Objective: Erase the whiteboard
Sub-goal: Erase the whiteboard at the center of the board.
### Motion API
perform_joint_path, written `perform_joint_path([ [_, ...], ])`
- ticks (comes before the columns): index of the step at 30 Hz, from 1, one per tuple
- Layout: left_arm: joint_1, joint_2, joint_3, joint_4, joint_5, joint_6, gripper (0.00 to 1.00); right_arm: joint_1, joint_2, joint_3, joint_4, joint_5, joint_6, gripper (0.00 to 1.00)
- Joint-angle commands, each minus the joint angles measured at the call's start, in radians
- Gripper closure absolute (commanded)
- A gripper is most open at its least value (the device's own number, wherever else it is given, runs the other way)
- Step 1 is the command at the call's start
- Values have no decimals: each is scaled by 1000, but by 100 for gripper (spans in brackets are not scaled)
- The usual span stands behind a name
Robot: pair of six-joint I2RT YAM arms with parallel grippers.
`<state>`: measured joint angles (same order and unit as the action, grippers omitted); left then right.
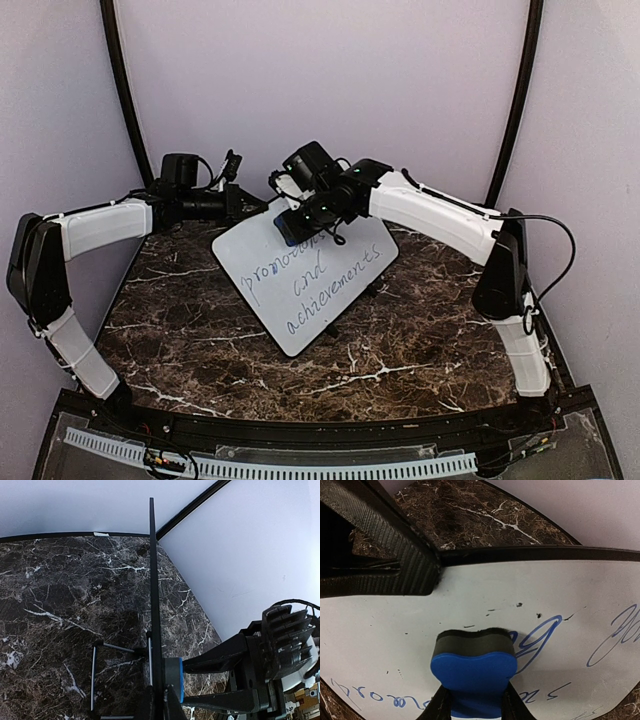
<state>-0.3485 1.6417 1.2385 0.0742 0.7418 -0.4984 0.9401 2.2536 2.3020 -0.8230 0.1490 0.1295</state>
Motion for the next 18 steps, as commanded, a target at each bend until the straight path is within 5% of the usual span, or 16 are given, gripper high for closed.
perform_joint_path([
  [1,-37,-88,5,103,118,43,100,-17,16,-23,91,27,2,70],
  [12,-45,-93,7,103,122,43,100,-39,-130,-355,196,36,38,71],
  [18,-47,-84,8,101,118,47,100,-40,-134,-354,206,20,21,71],
])
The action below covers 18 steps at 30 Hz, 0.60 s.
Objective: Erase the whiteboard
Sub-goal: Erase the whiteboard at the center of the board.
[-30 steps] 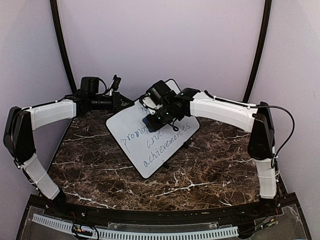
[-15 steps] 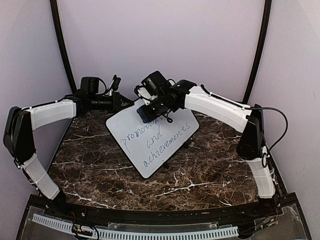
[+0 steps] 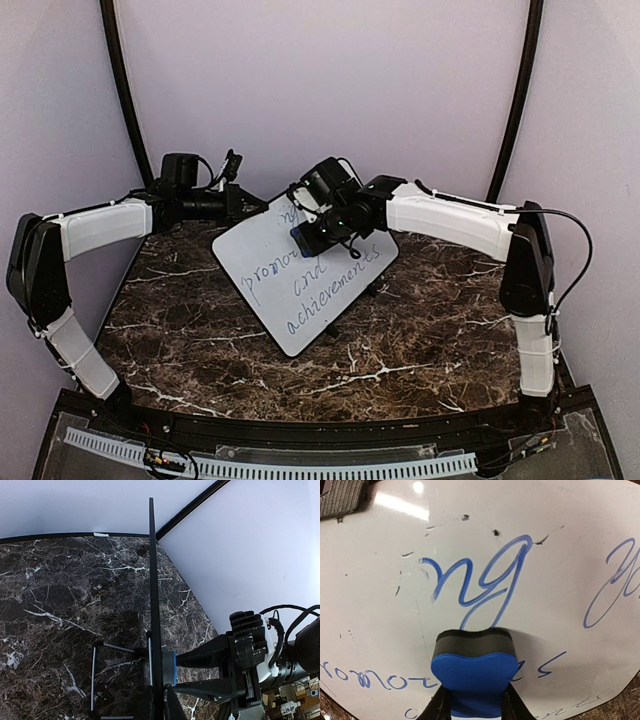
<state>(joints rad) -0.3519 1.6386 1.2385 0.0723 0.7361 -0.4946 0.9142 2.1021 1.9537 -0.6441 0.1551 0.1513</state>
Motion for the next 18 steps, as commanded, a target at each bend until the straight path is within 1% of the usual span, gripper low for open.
perform_joint_path([
  [1,-45,-81,7,102,124,44,100,-13,23,10,29,9,-4,71],
  [8,-51,-72,6,105,130,48,100,-7,103,172,16,-19,-21,71],
  [15,-58,-67,6,95,125,60,100,-2,114,180,35,-28,-19,71],
  [18,-58,-64,6,96,128,60,100,-5,97,135,45,2,-20,71],
])
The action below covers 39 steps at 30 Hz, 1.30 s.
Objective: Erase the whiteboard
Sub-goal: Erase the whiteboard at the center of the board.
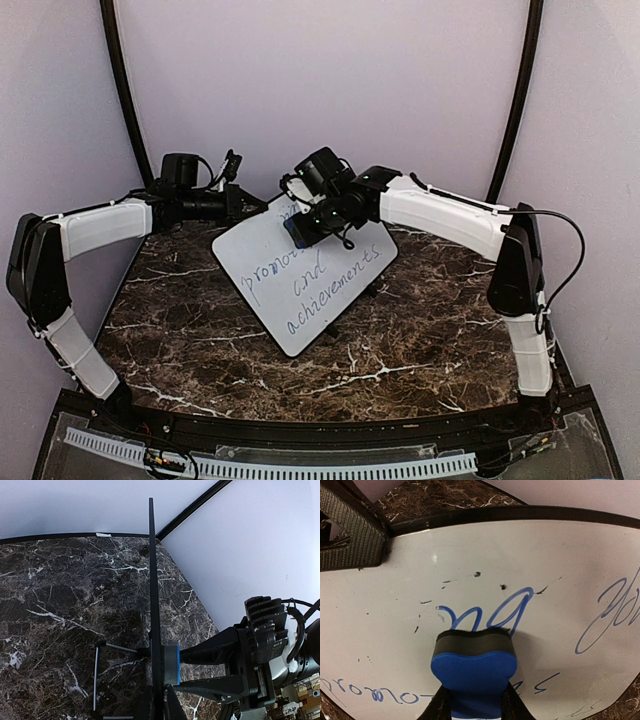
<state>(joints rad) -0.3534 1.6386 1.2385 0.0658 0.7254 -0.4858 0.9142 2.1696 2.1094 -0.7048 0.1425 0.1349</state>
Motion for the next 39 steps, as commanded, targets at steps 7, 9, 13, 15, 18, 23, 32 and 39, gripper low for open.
perform_joint_path([
  [7,-58,-58,3,123,167,40,100,-40,2,-93,147,36,52,71],
  [9,-62,-58,3,126,176,44,100,-43,-3,-91,175,37,58,71],
  [13,-80,-56,8,119,188,59,100,-39,-6,-78,236,34,45,71],
  [15,-83,-57,9,114,188,61,100,-27,-10,-81,275,24,22,71],
  [18,-84,-53,10,111,182,60,100,29,17,-39,281,2,-33,72],
  [23,-84,-53,9,112,180,58,100,82,28,-48,290,5,-69,72],
  [32,-84,-54,8,111,171,57,100,123,-28,-174,372,-37,-86,72],
  [39,-84,-49,9,109,163,51,100,173,-59,-288,470,-61,-113,72],
])
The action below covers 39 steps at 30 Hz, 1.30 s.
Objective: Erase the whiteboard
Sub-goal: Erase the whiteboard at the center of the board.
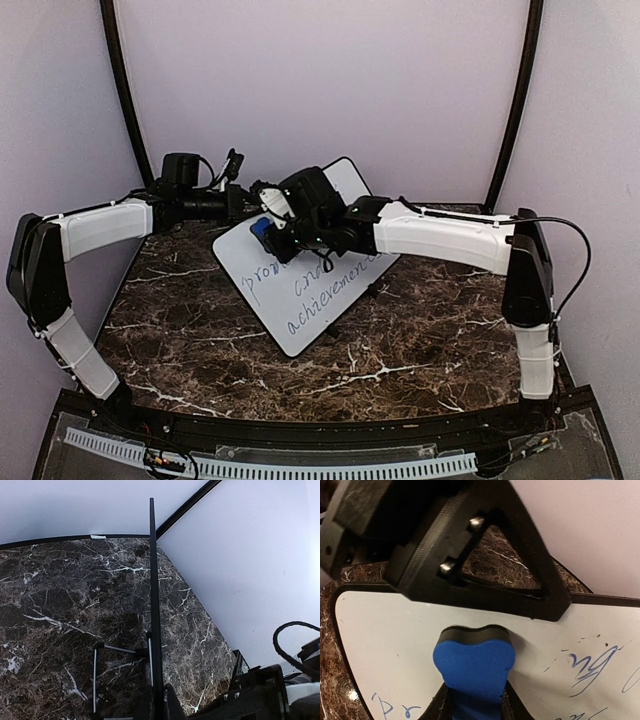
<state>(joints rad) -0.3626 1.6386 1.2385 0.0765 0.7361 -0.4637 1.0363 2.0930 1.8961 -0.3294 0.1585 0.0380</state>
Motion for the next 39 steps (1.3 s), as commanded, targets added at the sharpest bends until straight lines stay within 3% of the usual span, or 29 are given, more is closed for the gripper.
perform_joint_path([
  [1,-75,-47,9,98,152,28,100,59,14,-87,112,-80,-19,72],
  [9,-73,-49,9,97,149,26,100,67,24,-97,126,19,-12,73],
  [30,-73,-46,13,88,148,28,100,-149,-64,-233,145,97,-24,74],
  [39,-73,-42,12,86,141,27,100,-80,-58,-230,179,30,-68,74],
])
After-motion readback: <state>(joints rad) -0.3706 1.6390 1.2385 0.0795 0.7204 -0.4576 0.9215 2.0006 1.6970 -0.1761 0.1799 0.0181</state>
